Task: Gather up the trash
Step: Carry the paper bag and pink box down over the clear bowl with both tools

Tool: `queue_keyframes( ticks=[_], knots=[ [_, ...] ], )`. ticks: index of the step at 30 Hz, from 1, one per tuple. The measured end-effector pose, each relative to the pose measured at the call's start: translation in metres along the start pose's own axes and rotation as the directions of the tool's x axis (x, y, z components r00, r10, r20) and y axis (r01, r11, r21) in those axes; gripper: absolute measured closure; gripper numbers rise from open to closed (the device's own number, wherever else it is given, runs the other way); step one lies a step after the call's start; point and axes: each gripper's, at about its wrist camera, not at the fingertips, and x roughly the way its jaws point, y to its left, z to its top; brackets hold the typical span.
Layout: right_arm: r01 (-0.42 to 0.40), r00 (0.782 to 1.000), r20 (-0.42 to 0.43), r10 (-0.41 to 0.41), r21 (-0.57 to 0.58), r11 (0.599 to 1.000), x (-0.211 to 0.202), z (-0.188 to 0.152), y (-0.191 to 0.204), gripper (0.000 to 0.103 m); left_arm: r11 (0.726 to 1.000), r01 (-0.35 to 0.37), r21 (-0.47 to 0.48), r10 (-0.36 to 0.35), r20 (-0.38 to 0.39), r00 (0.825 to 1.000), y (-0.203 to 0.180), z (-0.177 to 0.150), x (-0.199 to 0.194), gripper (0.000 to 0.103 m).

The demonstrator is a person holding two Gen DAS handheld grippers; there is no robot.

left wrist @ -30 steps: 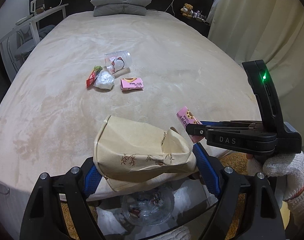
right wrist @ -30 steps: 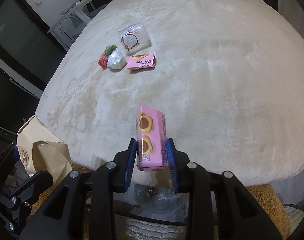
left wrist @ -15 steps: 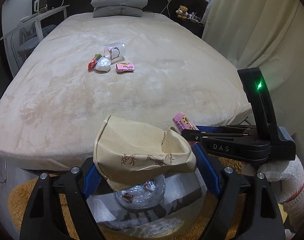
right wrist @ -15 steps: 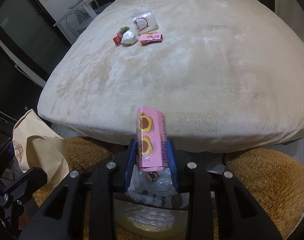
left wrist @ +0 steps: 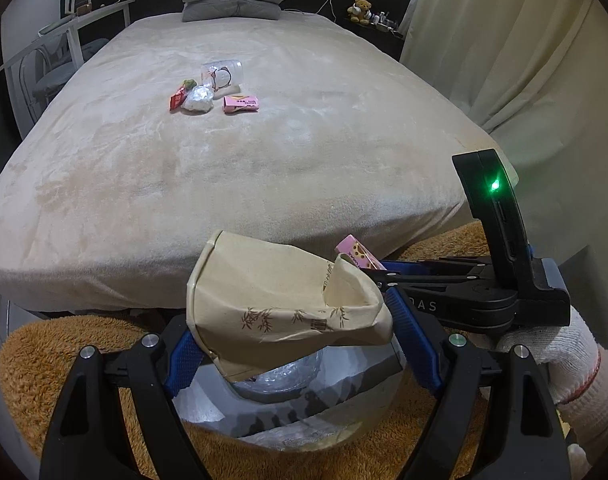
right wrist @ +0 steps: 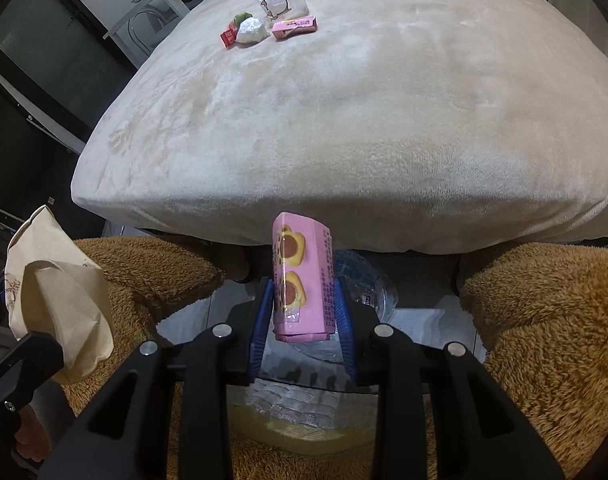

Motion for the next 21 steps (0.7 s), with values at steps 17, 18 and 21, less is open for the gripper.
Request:
queue_keyframes(
  ticks=[17, 18, 21],
  knots=[
    [0.032, 0.981, -0.191, -0.026, 0.029, 0.999, 0.087, -0.004, -0.022, 0.071, 0.995, 0.025, -0.095, -0.044, -0.194, 0.98, 0.041, -0.026, 0.089, 0.021],
    [0.035, 0.979, -0.203, -0.028, 0.031, 0.999, 0.092, -0.004, -0.023, 0.071, 0.995, 0.027, -0.101, -0.047, -0.204, 0.978, 0.042, -0.026, 0.094, 0.021],
    [0.038, 0.97, -0.24, -0.028, 0.039, 0.999, 0.109, -0.004, -0.028, 0.071, 0.993, 0.029, -0.114, -0.055, -0.234, 0.971, 0.048, -0.027, 0.109, 0.021]
  ],
)
